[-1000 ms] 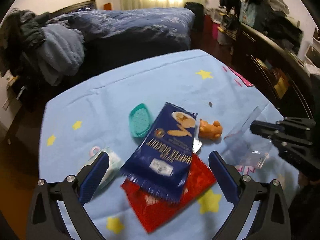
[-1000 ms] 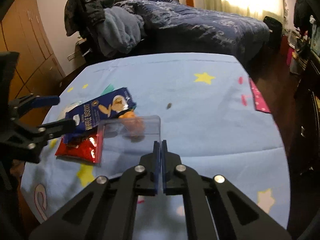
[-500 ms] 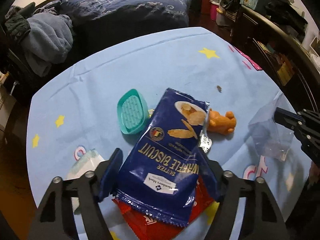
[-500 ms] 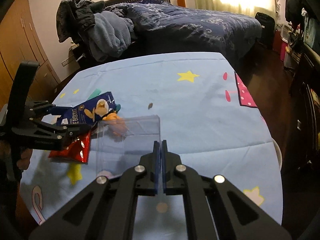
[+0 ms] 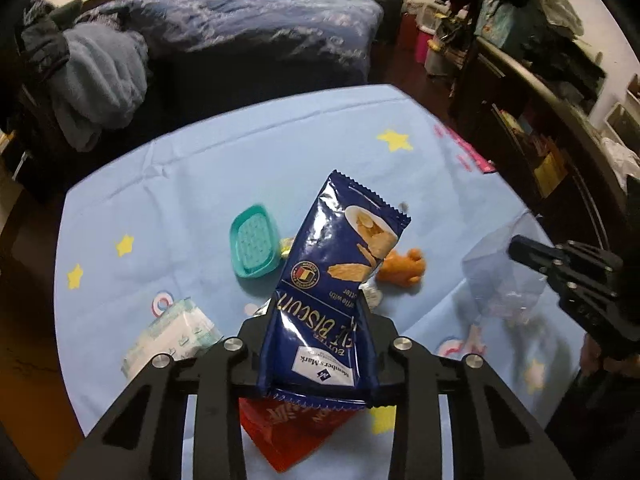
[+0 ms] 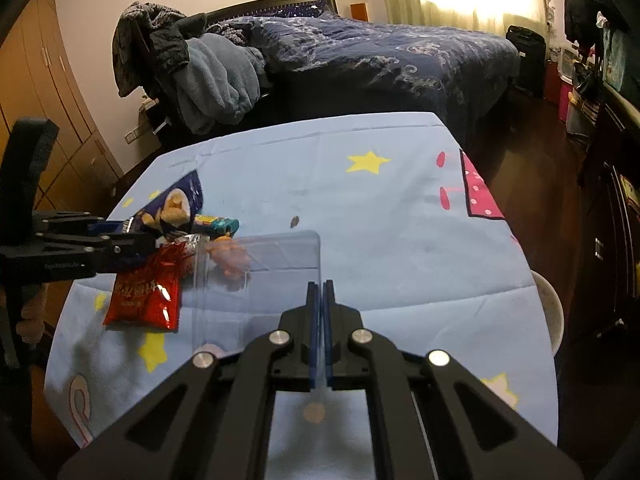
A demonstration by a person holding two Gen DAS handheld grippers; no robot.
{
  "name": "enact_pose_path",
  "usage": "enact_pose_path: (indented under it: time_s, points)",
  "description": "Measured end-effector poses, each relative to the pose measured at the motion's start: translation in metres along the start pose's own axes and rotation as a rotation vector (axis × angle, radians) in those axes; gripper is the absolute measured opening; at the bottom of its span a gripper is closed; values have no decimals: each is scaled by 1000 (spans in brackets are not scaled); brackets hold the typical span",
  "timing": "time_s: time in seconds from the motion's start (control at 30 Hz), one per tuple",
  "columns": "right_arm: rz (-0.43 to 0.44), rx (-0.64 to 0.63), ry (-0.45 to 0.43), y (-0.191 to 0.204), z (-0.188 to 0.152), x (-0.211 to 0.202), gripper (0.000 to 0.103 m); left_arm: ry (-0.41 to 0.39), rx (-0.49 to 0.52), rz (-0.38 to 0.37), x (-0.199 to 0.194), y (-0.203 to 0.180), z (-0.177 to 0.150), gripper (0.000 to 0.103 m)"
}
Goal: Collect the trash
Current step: 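Carry both items over the white bin and open both tools to drop them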
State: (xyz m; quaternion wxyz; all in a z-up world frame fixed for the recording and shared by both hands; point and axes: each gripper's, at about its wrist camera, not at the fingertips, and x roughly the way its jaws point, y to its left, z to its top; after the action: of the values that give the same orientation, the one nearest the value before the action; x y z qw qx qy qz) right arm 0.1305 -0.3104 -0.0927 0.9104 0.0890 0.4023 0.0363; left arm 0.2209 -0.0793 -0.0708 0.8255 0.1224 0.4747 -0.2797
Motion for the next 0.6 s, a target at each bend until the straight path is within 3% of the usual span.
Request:
enact_pose_path:
  time_s: [0.33, 0.6]
  points:
    - [-24, 49, -97, -30, 9, -37, 4, -96, 21, -62, -30, -45, 25, 30]
    - [-83, 119, -175, -81, 13, -66, 4, -125, 75, -139, -21, -106, 63, 29]
